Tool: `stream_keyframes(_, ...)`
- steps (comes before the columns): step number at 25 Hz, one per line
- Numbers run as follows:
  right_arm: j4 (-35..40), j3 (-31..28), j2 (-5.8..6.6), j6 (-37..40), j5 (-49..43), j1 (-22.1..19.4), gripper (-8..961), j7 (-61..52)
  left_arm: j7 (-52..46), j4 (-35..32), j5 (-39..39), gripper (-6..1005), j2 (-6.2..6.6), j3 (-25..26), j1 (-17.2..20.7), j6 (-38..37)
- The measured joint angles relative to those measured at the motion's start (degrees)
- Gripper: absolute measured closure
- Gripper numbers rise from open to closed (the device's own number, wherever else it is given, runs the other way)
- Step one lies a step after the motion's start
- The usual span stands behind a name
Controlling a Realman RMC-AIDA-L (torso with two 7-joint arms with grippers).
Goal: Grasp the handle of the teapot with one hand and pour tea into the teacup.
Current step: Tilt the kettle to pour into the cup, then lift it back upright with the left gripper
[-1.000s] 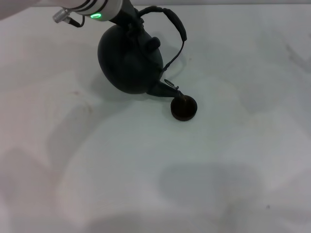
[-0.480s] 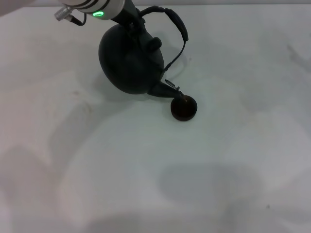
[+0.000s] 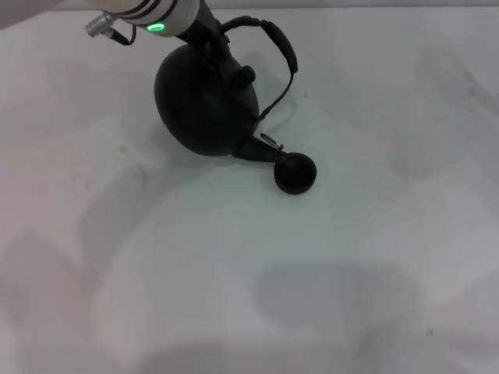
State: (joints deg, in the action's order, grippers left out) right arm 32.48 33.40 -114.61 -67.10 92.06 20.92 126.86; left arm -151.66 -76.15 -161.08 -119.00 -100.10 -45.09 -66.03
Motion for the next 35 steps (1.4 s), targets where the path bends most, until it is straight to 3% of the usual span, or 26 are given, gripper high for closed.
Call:
stream_keyframes(19, -0.67, 0.00, 0.09, 1.00, 0.14, 0.09, 108, 0.31, -2.78, -0.05, 0.21, 873, -0.18, 0.41, 0.83, 0.73)
stream_keyframes(27, -0.67, 0.01, 0.09, 1.35, 0.07, 0.34, 108, 0.31, -0.88, -2.80, 9.23, 873, -0.01, 5.17, 7.54, 4.24)
stream_keyframes(35, -0.67, 0.65, 0.09, 1.85, -0.28, 0.70, 108, -0.13, 0.98, -7.01, 11.51, 873, 0.02, 7.94, 15.78, 7.69)
